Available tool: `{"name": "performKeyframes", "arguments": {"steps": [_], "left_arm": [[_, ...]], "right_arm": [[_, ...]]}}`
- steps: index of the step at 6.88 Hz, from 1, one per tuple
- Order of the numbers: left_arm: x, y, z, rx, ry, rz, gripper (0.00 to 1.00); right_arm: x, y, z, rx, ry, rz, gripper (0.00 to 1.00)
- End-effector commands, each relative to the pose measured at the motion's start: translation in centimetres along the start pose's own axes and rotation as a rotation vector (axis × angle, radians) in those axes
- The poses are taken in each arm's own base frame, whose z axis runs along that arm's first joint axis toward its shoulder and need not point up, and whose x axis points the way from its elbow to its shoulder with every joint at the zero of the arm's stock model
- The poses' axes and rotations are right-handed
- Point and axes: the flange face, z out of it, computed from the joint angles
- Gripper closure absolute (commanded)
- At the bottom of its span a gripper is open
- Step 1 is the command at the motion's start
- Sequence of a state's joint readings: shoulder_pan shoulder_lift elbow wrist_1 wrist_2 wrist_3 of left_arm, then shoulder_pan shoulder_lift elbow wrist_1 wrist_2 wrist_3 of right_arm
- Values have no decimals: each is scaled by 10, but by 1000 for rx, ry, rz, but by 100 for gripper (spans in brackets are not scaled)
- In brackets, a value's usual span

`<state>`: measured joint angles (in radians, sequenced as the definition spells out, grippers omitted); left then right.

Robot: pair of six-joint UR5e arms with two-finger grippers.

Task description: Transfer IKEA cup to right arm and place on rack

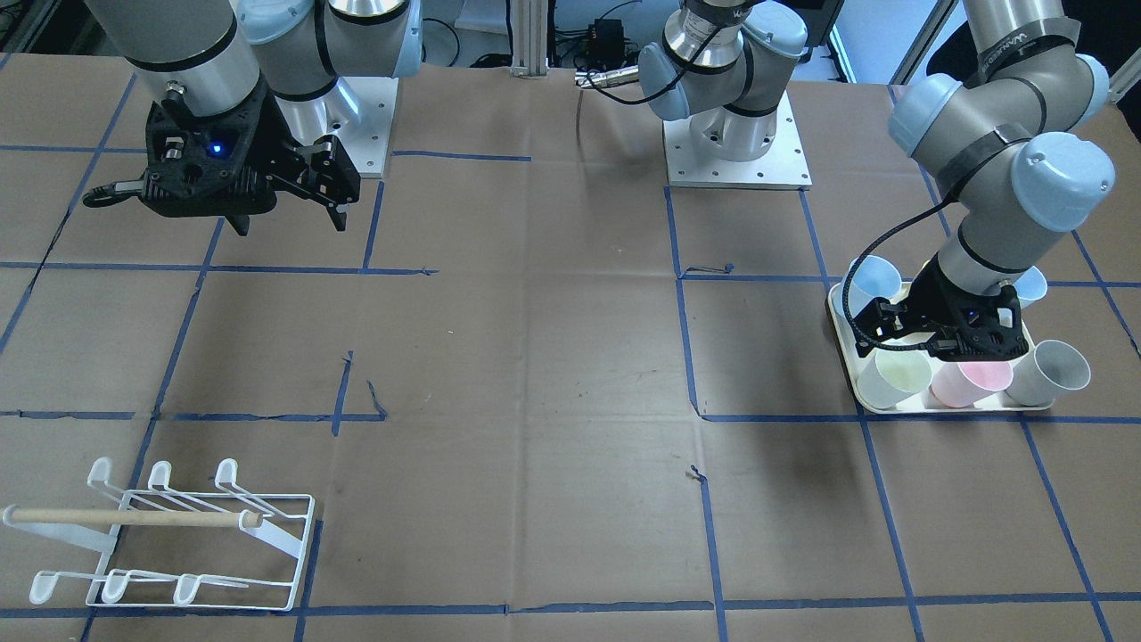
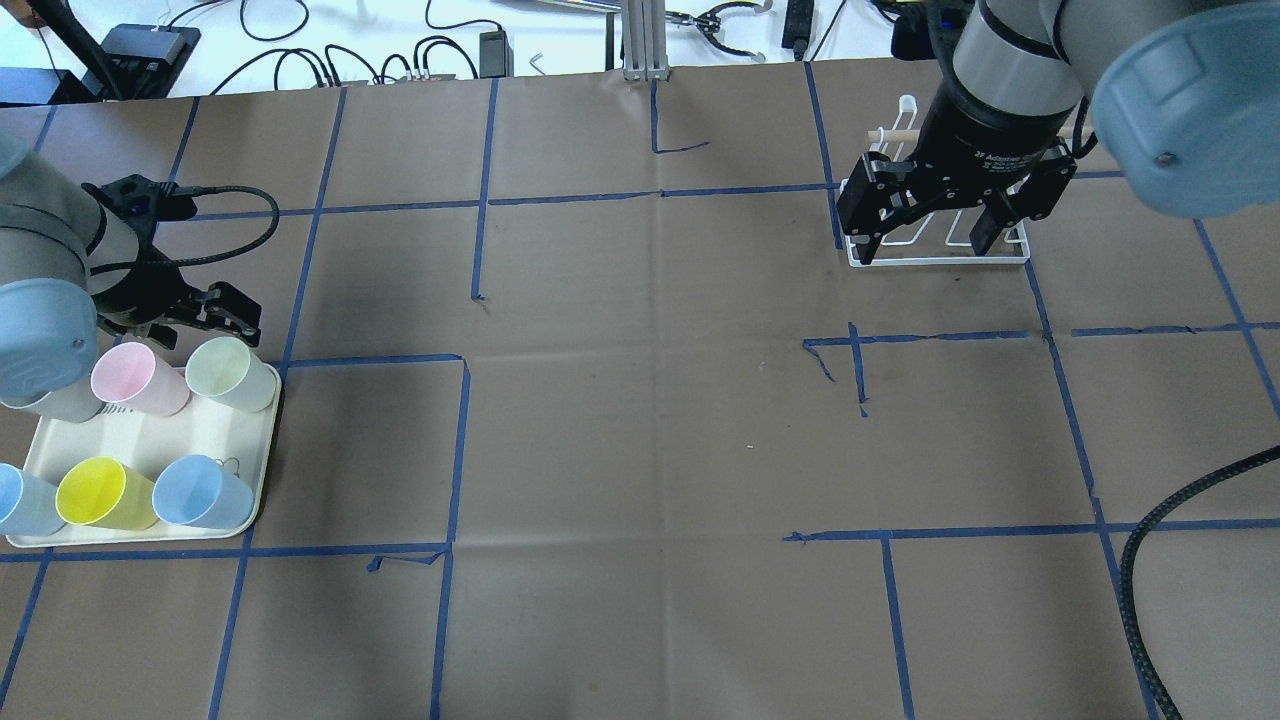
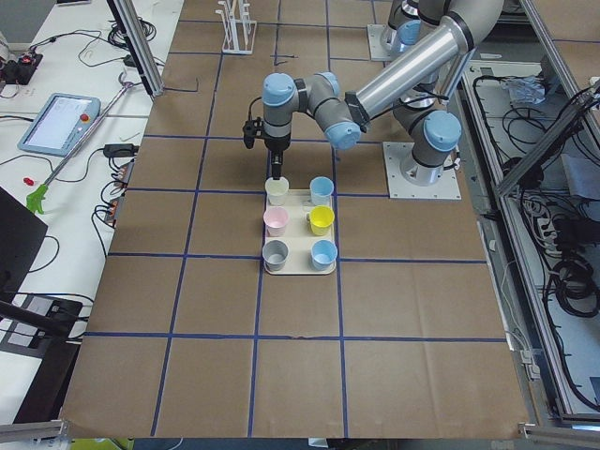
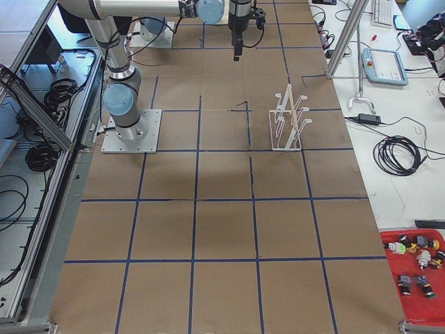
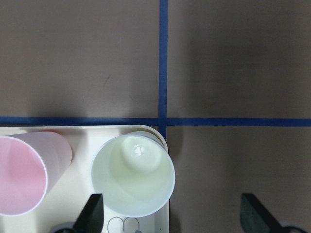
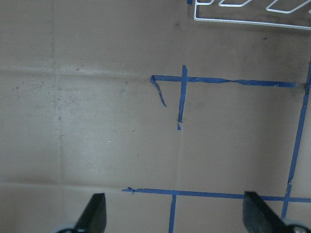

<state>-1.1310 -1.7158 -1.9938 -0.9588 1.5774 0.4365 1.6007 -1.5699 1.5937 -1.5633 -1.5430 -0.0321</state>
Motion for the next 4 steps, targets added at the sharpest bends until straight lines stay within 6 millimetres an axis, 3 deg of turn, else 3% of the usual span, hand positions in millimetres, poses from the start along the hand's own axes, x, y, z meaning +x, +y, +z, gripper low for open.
{"name": "performKeyframes", "arguments": {"steps": [1, 4], "left_arm": [[0, -3, 27, -32, 14, 5, 0], [-2, -8, 45, -44, 16, 11, 0]], "right_arm": [[0, 0, 0, 1, 0, -1, 0], [0, -1, 2, -4, -1, 1, 0]]}}
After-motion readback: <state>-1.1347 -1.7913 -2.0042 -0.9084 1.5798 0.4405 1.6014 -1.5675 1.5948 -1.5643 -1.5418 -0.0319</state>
